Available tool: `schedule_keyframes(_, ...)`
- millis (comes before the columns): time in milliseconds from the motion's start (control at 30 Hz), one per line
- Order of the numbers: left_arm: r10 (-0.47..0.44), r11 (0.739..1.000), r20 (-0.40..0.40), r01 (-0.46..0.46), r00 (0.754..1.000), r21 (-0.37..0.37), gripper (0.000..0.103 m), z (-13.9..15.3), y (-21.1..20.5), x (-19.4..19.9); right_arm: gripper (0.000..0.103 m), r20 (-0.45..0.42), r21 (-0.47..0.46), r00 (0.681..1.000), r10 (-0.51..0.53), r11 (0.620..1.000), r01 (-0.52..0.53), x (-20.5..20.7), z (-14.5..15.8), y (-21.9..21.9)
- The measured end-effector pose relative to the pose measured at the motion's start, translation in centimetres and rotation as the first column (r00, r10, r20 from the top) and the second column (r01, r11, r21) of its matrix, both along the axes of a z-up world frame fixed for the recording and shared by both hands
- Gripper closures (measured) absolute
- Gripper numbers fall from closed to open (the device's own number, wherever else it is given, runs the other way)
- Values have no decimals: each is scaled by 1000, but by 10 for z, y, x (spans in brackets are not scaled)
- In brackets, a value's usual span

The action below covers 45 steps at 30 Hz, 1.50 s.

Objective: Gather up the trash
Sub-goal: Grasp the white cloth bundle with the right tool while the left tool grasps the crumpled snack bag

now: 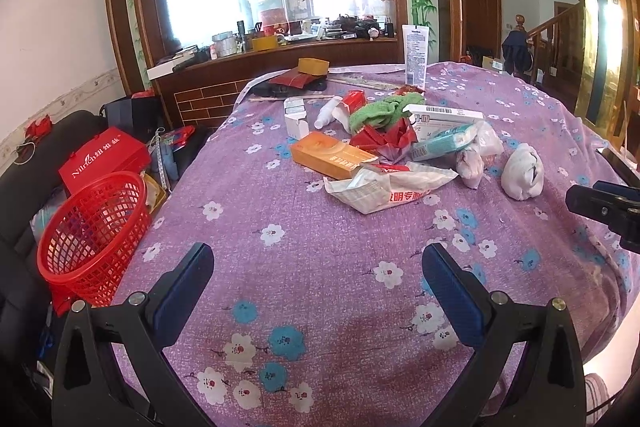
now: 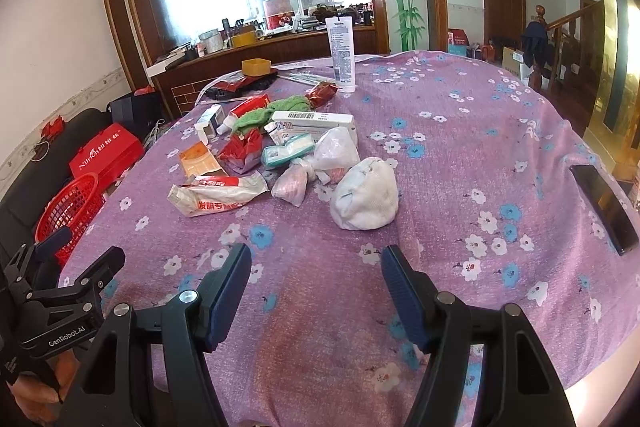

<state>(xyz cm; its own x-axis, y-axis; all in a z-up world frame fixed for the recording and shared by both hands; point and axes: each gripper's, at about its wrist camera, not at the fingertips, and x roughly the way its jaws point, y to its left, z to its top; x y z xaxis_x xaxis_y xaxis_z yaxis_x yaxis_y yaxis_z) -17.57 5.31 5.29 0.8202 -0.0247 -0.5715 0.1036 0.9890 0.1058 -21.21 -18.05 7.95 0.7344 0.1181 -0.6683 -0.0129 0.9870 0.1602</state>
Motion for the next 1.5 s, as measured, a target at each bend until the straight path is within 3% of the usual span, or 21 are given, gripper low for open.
schedule_keyframes(267,-150,988,-36,148,988,-45,0,21,2,45,31,-33,0,999,-1,1000,2,23,5,-17)
schedule_keyframes(333,-184,982,-61,181,981,-45,6,23,-5,64,31,-35,23,999,-10,1000,11,35,7,-25)
schedule_keyframes(467,-245,969,-139,245,959,-20,10,12,-26,99,31,-92,89,996,7,996,1,70,0,-34)
schedule_keyframes(600,-260,965,-193,263,946,-9,12,-1,-38,122,31,-134,59,991,-16,998,24,97,-15,-34)
schedule_keyframes(667,-282,958,-229,285,932,-17,12,-9,-43,131,35,-158,36,987,-17,999,23,108,-23,-33)
schedule_keyframes(833,-297,951,-263,309,918,5,12,-26,-56,136,63,-180,-5,983,-21,1000,20,111,-35,-32)
schedule_keyframes(867,-296,951,-268,310,917,12,16,-28,-59,137,66,-173,-8,985,-20,1000,19,109,-36,-32)
schedule_keyframes(900,-292,951,-274,309,916,21,31,-31,-62,138,71,-168,-4,986,-19,1000,19,106,-38,-33)
schedule_keyframes(933,-279,953,-291,300,915,30,36,-36,-66,139,74,-161,-1,987,-20,1000,20,103,-38,-36)
schedule_keyframes(1100,-242,964,-275,263,930,40,41,-37,-68,140,76,-121,41,993,-14,999,19,87,-33,-43)
schedule_keyframes(1133,-243,965,-271,260,932,29,68,-36,-66,139,76,-107,37,994,-19,999,23,83,-30,-44)
schedule_keyframes(1267,-253,967,-262,252,931,-37,69,-30,-55,132,76,-65,63,998,-12,998,16,73,-21,-46)
schedule_keyframes(1500,-247,969,-277,243,929,-48,69,-31,-46,120,76,-25,74,1000,10,997,-8,66,-10,-42)
